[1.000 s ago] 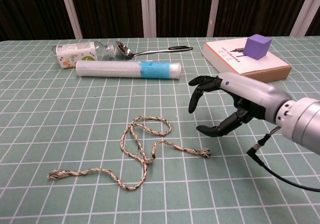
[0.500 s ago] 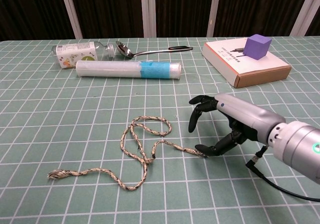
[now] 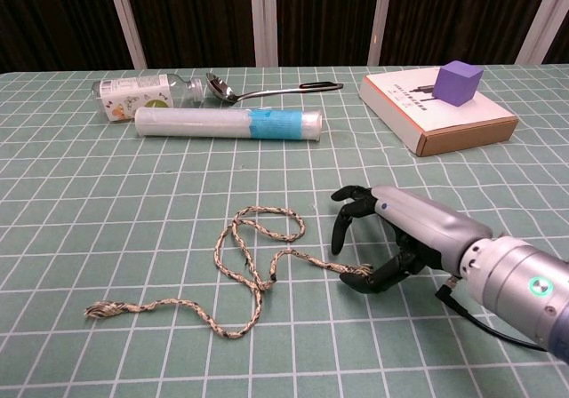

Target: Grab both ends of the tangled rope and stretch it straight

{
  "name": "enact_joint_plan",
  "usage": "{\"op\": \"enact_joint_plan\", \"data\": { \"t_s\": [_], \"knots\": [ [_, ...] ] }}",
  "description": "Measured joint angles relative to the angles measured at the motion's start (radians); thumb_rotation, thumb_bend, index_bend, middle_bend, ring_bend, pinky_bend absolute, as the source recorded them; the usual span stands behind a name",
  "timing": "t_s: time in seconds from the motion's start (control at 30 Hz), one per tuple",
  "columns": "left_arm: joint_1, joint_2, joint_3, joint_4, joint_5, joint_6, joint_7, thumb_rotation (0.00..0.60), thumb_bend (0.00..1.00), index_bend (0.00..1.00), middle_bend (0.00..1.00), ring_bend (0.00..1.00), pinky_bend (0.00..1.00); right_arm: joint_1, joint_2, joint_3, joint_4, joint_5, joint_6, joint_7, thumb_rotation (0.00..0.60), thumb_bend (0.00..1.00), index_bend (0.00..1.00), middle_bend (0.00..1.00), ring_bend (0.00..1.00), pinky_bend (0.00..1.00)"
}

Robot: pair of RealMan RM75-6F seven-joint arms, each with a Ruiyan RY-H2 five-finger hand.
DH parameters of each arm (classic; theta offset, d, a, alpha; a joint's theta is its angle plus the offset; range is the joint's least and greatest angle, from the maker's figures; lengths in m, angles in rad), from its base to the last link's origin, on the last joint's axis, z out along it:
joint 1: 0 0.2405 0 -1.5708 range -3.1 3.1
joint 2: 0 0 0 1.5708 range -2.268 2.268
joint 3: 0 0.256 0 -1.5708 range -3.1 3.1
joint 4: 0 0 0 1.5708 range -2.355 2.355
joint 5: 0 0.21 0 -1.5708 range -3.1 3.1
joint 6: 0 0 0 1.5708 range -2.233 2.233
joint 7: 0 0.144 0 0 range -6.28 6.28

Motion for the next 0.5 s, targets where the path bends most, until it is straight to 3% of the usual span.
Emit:
{"op": "enact_joint_plan", "data": {
  "t_s": [0.5],
  "knots": [
    [0.0, 0.003, -0.001, -0.006, -0.006, -0.004, -0.008, 0.6, 0.0, 0.0, 0.0, 0.0, 0.0, 0.002, -0.041, 0.009, 0.045, 0.023, -0.004, -0.003, 0.6, 0.33, 0.58, 0.12, 0.0, 0.0]
  ]
}}
